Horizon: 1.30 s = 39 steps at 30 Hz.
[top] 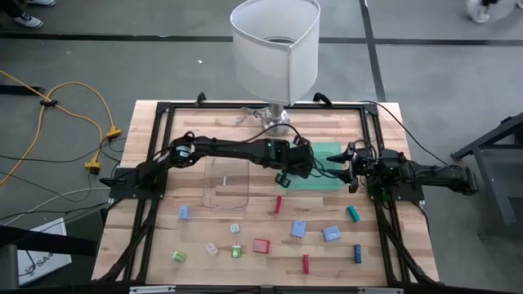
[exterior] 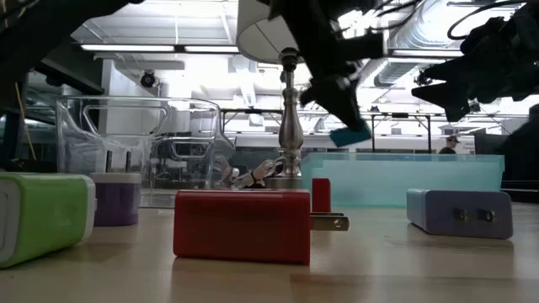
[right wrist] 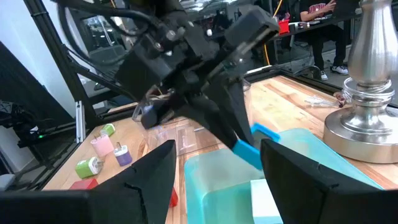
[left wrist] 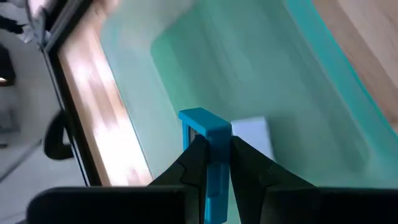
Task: Pick & Place Office items
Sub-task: Put the top blue timer into the green bin
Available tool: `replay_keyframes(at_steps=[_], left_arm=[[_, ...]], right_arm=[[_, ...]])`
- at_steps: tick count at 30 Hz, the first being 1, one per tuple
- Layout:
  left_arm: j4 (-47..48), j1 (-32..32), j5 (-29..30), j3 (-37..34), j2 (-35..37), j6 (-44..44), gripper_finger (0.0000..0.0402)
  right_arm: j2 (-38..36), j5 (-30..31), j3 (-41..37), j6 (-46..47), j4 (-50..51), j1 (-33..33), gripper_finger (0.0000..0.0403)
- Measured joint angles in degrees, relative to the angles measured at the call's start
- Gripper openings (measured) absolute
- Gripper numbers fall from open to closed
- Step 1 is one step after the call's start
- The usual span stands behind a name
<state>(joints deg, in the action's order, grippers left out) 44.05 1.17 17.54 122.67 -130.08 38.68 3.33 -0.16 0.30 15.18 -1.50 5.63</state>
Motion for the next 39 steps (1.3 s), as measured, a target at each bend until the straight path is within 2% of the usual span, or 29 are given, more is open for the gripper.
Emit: replay_keyframes(at_steps=[14, 19, 25, 39], left_arm=[[0.10, 0.98, -0.05, 0.02, -3.88, -4.62, 0.0042], [-0.53, 1.85, -1.79, -0.02, -4.74, -5.68, 0.0042], [-0.34, 3.22, -3.67, -0.07, -4.88, -6.41, 0.0042], [0.96, 3.72, -3.87, -0.07, -4.88, -8.32, 0.0049]], right_arm=[[0.07, 0.02, 0.01, 0.02, -0.16, -0.02, 0.0221], [0.07, 0.00, -0.01, 0.01, -0.17, -0.02, 0.0221], [0.09, 0.00, 0.01, 0.00, -0.15, 0.00, 0.0221], [0.09, 0.00, -0.01, 0.01, -0.11, -0.02, 0.0221]])
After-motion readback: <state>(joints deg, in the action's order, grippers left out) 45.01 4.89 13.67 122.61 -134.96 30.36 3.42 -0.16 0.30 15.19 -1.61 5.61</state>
